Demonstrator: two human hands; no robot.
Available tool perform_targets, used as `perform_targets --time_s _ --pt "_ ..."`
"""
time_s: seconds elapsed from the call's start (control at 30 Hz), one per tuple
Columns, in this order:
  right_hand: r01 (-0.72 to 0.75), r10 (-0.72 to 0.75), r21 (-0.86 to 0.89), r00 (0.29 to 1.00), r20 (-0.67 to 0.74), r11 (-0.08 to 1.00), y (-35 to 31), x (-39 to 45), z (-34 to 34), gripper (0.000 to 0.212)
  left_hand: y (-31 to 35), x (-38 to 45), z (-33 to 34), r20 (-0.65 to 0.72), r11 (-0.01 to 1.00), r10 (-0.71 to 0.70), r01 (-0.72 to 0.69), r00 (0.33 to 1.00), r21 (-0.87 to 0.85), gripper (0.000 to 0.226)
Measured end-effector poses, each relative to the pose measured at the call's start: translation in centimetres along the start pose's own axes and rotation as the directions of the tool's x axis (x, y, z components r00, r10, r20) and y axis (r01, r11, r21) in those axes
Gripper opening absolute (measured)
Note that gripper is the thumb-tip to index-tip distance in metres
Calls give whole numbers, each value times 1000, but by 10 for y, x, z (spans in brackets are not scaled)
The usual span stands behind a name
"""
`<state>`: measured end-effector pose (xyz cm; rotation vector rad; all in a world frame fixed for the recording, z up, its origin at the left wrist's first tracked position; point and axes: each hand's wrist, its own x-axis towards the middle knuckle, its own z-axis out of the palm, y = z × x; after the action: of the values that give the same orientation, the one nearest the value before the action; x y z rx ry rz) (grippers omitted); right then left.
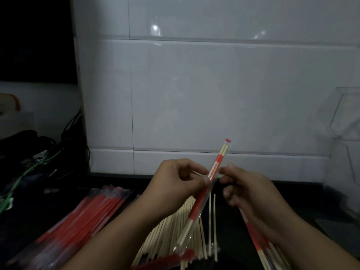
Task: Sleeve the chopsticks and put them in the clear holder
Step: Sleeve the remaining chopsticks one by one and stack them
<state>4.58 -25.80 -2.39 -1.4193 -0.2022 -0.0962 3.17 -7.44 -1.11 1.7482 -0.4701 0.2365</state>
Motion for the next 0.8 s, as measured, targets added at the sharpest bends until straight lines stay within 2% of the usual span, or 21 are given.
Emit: perform_targets --time_s 0.07,0.1,0.23,0.3,0.37,0.43,0.53,0.6,0.7,0.8 --pt "4 7 -121 996 85 993 4 -7 8 31 -2 -1 5 -3 1000 5 -6 1000 -19 11" --pt "20 -7 -159 996 84 987 4 -11 11 31 -3 -1 7 13 1000 6 -6 1000 -8 12" --pt "69 -74 -205 997 -14 976 3 -11 9 29 -6 -1 9 47 997 -19 15 999 80 14" --pt "81 -99 -213 992 -76 974 -2 -2 -4 24 -9 0 3 64 947 -35 13 997 322 18" --pt "57 -91 -330 992 -89 942 -9 9 -26 17 -11 -1 -1 127 811 -102 8 987 585 27" --pt "-13 -31 -575 997 -66 818 -12 17 -48 14 -12 -4 0 218 697 -254 22 942 717 40" --pt "-138 107 -821 990 -95 554 -4 25 -68 15 -11 -7 6 328 633 -423 17 845 774 55" --pt "-183 157 -894 979 -129 409 5 29 -68 14 -10 -8 9 354 609 -442 -14 824 793 53" --pt "-190 116 -961 979 -169 202 15 30 -63 27 -14 -8 12 368 593 -431 -49 824 804 41" --pt "-137 11 -979 991 -137 152 13 28 -57 31 -20 -9 11 378 604 -407 -65 831 794 33"
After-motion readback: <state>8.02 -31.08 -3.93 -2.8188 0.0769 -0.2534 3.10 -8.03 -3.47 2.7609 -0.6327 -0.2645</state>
